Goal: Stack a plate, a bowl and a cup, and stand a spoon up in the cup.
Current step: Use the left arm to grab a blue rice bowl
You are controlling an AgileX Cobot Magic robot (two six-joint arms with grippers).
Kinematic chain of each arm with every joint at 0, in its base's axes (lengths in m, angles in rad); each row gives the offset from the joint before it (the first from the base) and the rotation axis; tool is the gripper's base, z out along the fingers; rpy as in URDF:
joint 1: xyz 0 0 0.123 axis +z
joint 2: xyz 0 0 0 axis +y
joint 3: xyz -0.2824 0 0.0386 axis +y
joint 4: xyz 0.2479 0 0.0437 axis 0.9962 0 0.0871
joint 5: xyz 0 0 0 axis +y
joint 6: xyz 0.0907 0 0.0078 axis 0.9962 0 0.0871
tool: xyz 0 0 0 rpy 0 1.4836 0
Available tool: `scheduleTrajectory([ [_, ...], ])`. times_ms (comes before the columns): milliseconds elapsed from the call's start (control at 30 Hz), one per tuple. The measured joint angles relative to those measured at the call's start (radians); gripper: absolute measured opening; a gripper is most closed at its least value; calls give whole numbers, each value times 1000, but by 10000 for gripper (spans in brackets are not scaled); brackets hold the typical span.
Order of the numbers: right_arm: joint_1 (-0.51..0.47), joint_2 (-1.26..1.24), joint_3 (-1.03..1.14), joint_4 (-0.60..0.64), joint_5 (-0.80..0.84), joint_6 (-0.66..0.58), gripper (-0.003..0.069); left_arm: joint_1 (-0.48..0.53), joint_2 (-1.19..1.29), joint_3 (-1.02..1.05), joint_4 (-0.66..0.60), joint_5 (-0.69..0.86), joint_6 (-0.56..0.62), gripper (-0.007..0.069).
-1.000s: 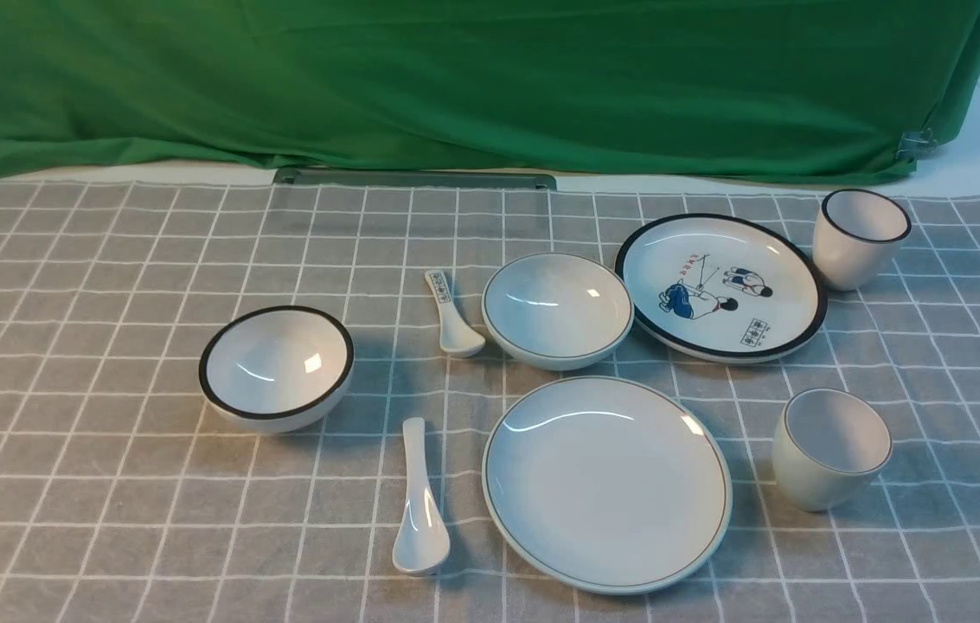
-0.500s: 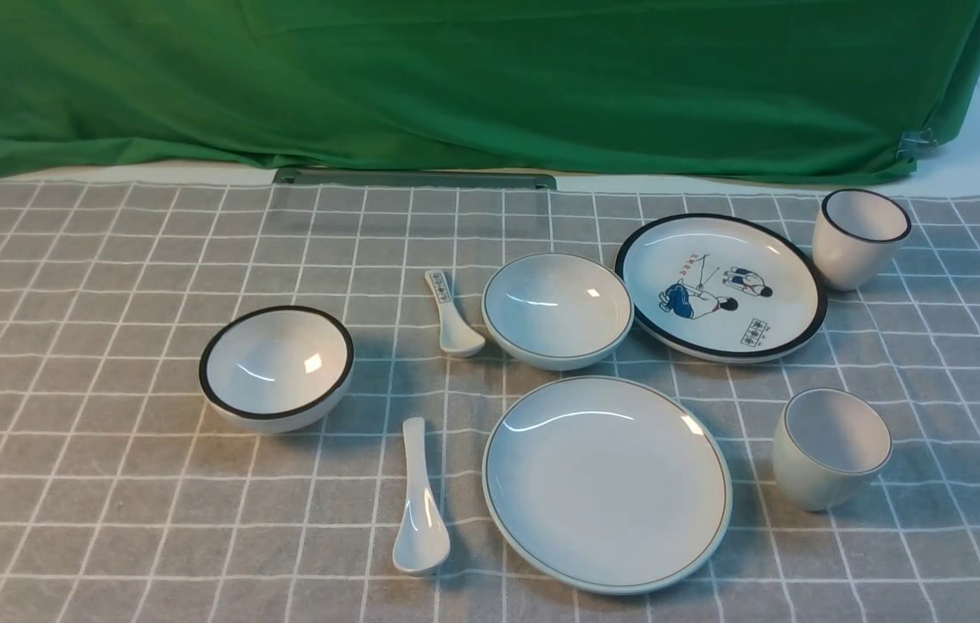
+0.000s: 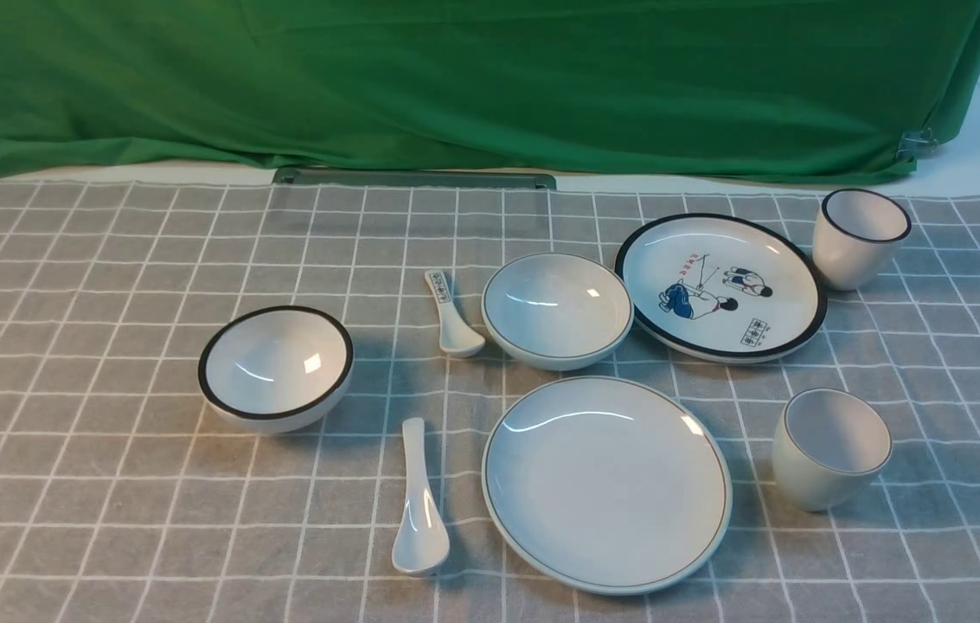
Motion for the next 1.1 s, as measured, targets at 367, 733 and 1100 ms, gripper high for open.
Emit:
scheduleTrajectory([
  [367,0,0,0,124,-410,510,242,-8,301,-539,188,423,-421,17],
  [733,52,-2,-77,101,-345,711,196,-30,1156,-1081,-106,1257,242,15],
  [1100,407,427,-768,-9,644,381,23,-395,1611,-1441,159,1249,137,1],
])
